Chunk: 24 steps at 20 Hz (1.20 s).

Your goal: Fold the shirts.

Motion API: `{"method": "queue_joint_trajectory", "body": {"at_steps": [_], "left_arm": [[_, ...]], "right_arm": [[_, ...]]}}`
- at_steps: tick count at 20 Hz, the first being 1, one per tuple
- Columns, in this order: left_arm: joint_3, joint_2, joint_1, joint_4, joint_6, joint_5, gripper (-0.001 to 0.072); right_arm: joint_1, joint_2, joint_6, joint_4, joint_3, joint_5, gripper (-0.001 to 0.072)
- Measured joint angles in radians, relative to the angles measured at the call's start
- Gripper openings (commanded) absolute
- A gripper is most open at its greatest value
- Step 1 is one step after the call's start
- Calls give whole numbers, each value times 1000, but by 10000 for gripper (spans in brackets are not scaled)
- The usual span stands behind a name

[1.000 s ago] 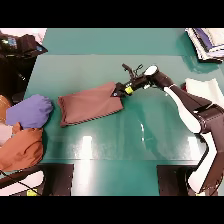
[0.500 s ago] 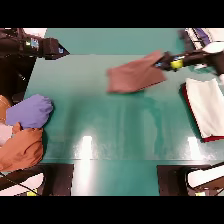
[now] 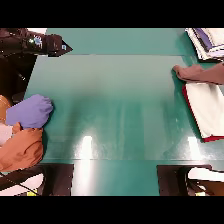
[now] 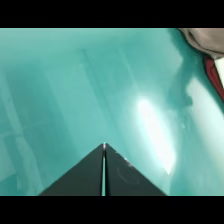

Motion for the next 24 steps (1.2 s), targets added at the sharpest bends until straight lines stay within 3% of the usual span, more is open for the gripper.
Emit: {"method": "queue_joint_trajectory", "body": {"at_steps": [11, 15, 21, 22, 24], "left_arm": [[0, 0, -1, 1, -7, 0, 21], [0, 0, -1, 2, -4, -4, 22], [0, 0, -1, 3, 16, -21, 21], [0, 0, -1, 3, 19, -22, 22], [0, 0, -1, 3, 24, -26, 22]], "right_arm": [[-47, 118, 41, 2, 159, 73, 16], [-106, 240, 52, -30, 43, 109, 17], [-221, 459, 63, -248, -260, 180, 18], [-244, 493, 64, -288, -318, 189, 64], [-286, 549, 66, -359, -422, 207, 561]]}}
